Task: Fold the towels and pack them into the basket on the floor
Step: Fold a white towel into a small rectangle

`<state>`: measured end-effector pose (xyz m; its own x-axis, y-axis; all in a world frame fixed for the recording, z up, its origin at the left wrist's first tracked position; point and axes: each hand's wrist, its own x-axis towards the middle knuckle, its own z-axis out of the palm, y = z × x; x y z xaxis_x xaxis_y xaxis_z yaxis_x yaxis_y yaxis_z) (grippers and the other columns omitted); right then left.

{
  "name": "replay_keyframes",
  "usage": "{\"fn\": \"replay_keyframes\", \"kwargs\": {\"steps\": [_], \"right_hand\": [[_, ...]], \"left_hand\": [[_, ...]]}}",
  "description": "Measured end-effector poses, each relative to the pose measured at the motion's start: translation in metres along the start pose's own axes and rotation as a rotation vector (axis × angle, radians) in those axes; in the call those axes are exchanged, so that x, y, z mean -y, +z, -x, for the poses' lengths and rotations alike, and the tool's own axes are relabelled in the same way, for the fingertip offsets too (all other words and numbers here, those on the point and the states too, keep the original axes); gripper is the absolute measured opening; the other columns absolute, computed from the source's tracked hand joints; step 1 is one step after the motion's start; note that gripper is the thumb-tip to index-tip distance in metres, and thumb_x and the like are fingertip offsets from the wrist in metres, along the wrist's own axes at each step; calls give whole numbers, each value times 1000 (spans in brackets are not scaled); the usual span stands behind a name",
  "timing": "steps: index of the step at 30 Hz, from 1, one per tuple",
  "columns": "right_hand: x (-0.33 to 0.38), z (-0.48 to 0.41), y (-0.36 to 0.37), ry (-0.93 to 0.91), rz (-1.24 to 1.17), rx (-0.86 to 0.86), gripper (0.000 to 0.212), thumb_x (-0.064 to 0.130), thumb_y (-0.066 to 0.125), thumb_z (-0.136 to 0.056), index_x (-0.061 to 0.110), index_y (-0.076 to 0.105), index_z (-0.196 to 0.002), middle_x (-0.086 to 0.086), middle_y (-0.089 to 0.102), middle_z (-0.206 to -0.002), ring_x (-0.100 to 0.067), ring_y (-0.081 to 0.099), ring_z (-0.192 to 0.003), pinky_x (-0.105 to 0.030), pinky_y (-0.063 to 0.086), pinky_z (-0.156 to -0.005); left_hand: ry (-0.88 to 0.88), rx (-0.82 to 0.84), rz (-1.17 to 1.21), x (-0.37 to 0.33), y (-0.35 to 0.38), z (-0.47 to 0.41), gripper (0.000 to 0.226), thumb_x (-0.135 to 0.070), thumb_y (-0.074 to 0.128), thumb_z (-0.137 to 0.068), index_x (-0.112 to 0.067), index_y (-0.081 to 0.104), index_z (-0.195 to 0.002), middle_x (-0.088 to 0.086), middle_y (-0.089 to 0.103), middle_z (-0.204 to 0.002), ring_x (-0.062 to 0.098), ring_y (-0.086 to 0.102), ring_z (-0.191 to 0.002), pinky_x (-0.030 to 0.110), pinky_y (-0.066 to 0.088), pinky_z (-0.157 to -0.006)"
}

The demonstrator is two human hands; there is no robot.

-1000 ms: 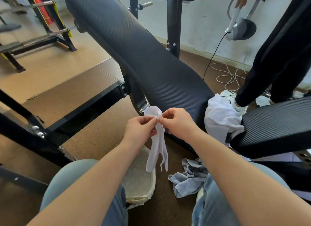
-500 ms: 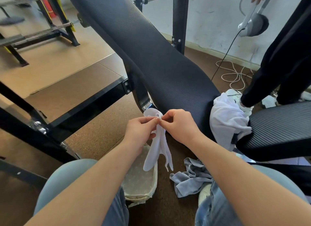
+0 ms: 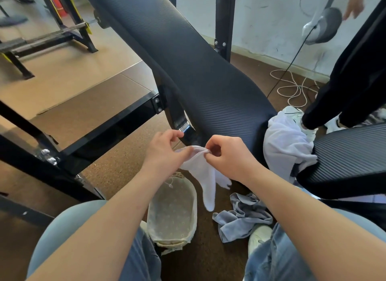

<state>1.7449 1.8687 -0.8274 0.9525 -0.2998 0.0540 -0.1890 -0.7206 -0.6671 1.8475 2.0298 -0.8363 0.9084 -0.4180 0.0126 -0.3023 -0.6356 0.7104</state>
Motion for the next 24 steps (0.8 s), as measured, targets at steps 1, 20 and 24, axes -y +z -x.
{"fn": "replay_keyframes", "kwargs": {"steps": [1, 20, 24], "right_hand": [[0, 1, -1, -12, 3, 10, 9, 27, 71, -95, 25, 71, -103, 13, 66, -88, -3, 63, -80, -11, 46, -67], [-7, 9, -10, -102, 133, 252, 10, 24, 72, -93, 32, 65, -96, 13, 65, -87, -5, 62, -74, -10, 44, -64], [-13, 10, -15, -64, 177, 258, 12, 23, 70, -93, 31, 62, -94, 9, 65, -86, -9, 63, -75, -16, 48, -67]], "left_hand": [[15, 37, -46, 2, 0, -1, 53, -55, 79, -81, -37, 58, -126, -14, 53, -117, 7, 50, -108, 23, 48, -83], [-265, 281, -222, 11, -5, -10, 19, -14, 72, -88, -32, 77, -90, -5, 69, -92, 14, 64, -84, 32, 63, -74], [-217, 314, -174, 13, -10, -9, 19, -9, 72, -87, -27, 70, -86, -1, 68, -93, 18, 67, -83, 28, 63, -64]]}}
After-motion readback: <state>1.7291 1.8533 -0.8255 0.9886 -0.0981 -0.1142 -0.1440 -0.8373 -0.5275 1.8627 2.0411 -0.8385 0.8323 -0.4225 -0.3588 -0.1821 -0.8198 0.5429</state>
